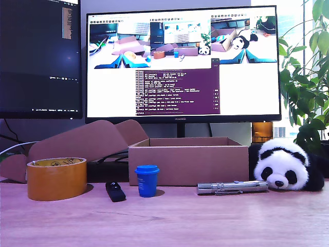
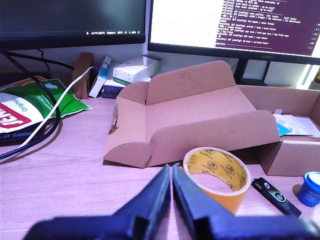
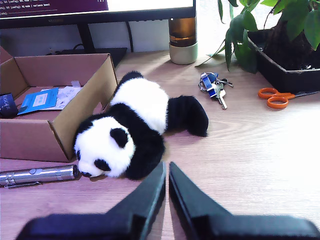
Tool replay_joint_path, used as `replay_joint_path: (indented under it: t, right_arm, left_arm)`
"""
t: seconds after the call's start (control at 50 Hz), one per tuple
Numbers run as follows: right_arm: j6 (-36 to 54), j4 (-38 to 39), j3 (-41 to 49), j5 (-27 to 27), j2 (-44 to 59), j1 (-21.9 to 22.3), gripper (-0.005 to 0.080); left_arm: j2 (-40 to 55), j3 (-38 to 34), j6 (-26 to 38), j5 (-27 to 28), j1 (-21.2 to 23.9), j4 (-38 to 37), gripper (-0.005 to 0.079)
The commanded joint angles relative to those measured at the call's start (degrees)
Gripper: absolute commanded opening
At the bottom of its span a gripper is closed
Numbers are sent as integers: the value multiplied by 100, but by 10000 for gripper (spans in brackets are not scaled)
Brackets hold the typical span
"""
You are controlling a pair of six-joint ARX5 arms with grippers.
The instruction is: Pick up the tape roll and place it inside the cardboard box
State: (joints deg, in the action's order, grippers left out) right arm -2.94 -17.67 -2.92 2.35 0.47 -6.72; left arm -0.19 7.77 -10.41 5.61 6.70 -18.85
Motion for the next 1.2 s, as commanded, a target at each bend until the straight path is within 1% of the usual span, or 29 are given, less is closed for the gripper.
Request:
replay_joint_path:
  t: [0.0, 0.52, 0.68, 0.8, 0.88, 0.94, 1.06, 1.18]
  right_arm:
    - [-26, 323, -24, -77, -37, 11, -12]
    - [-26, 323, -24, -77, -37, 11, -12]
    - [-26, 323, -24, -83, -37, 11, -12]
    - [-33, 326, -24, -103, -37, 9, -12]
    - [-310, 328, -24, -321, -37, 9, -12]
    - [-334, 330, -24, -546, -37, 9, -12]
    - [-334, 415, -24, -1211, -37, -4, -13]
    - [-332, 522, -24, -1880, -37, -114, -13]
  left_arm:
    - [-55, -144, -9, 146, -4, 389, -21]
    - [-55, -144, -11, 192, -4, 411, -21]
    - [-55, -142, -7, 459, 7, 844, -21]
    - [-55, -111, 28, 461, 7, 994, -21]
    - [-50, -76, 44, 487, 9, 990, -21]
    - [-35, -28, 52, 538, 20, 988, -21]
    - [144, 140, 142, 647, 70, 992, -21]
    - [525, 334, 245, 831, 168, 999, -21]
